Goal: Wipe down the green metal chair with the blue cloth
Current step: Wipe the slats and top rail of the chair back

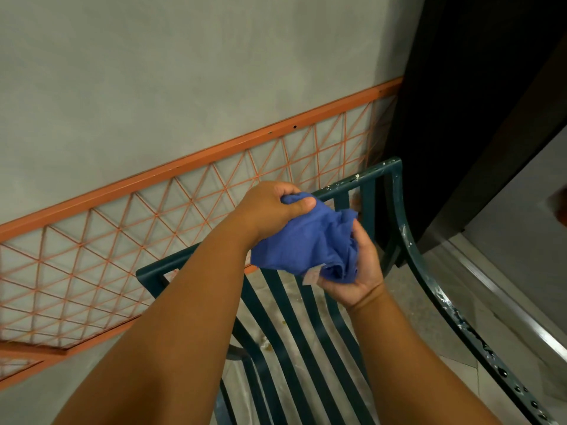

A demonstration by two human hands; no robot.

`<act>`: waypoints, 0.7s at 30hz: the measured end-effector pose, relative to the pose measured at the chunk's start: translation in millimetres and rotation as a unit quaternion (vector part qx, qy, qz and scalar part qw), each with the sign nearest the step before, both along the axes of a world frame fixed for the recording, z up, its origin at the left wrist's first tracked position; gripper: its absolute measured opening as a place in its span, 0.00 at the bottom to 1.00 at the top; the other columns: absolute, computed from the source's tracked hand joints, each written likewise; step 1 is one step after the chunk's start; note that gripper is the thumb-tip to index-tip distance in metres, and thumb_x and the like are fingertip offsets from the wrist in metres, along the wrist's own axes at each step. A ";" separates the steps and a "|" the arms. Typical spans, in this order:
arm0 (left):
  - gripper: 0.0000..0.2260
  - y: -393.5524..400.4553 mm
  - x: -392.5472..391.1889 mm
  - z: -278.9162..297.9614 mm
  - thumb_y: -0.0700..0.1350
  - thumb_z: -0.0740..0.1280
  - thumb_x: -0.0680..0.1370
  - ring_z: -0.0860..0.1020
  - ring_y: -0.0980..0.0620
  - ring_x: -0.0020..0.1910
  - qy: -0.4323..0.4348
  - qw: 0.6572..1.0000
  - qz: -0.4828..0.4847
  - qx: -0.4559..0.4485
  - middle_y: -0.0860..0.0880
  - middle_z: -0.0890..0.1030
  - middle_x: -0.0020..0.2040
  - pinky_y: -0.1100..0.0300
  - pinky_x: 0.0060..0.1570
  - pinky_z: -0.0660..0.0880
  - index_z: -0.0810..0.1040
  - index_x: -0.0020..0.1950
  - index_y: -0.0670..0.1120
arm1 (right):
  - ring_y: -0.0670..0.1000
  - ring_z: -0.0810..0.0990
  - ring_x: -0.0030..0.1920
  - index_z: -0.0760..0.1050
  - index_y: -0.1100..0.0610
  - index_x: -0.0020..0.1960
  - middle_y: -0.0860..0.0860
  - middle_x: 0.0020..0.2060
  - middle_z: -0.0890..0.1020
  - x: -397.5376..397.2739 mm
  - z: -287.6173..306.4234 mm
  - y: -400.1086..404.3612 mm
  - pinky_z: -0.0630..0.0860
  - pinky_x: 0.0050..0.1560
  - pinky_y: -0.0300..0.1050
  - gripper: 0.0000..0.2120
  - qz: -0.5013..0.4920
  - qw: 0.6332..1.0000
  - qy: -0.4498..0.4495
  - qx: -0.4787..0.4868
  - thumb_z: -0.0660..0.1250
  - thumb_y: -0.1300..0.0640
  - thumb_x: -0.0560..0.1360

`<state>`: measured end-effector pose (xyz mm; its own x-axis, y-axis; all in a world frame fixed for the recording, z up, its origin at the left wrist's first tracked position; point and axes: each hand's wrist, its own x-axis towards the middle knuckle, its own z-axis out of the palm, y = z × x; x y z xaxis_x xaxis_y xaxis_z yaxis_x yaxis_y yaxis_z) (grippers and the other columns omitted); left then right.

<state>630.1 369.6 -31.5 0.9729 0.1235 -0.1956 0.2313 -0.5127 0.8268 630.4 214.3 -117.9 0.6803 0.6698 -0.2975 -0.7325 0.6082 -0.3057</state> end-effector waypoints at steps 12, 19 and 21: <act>0.09 10.2 3.7 -26.7 0.54 0.66 0.77 0.78 0.55 0.50 -0.008 0.998 0.062 0.005 0.54 0.80 0.50 0.59 0.52 0.74 0.79 0.54 0.52 | 0.61 0.81 0.57 0.74 0.66 0.62 0.64 0.56 0.81 50.1 35.3 -10.6 0.80 0.55 0.51 0.15 0.072 0.951 -0.178 -0.245 0.61 0.61 0.78; 0.09 1.4 -2.8 -12.9 0.45 0.73 0.73 0.82 0.46 0.48 0.050 0.995 0.046 -0.079 0.44 0.84 0.48 0.52 0.48 0.80 0.81 0.50 0.43 | 0.60 0.81 0.56 0.77 0.62 0.62 0.59 0.55 0.82 56.8 33.2 -19.2 0.80 0.52 0.55 0.18 0.018 0.949 -0.146 -0.279 0.62 0.52 0.78; 0.05 -6.0 -0.5 -11.2 0.44 0.72 0.73 0.82 0.44 0.46 0.046 0.996 0.067 -0.039 0.43 0.83 0.45 0.50 0.47 0.79 0.81 0.47 0.44 | 0.59 0.82 0.52 0.77 0.56 0.59 0.56 0.52 0.83 46.6 18.6 -11.3 0.80 0.43 0.51 0.13 -0.096 0.915 -0.081 -0.385 0.64 0.52 0.77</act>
<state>629.6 363.6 -42.8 0.9262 0.2319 -0.2973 0.3700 -0.4072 0.8350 677.0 203.0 -99.4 0.8396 0.1687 -0.5163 -0.5430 0.2798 -0.7917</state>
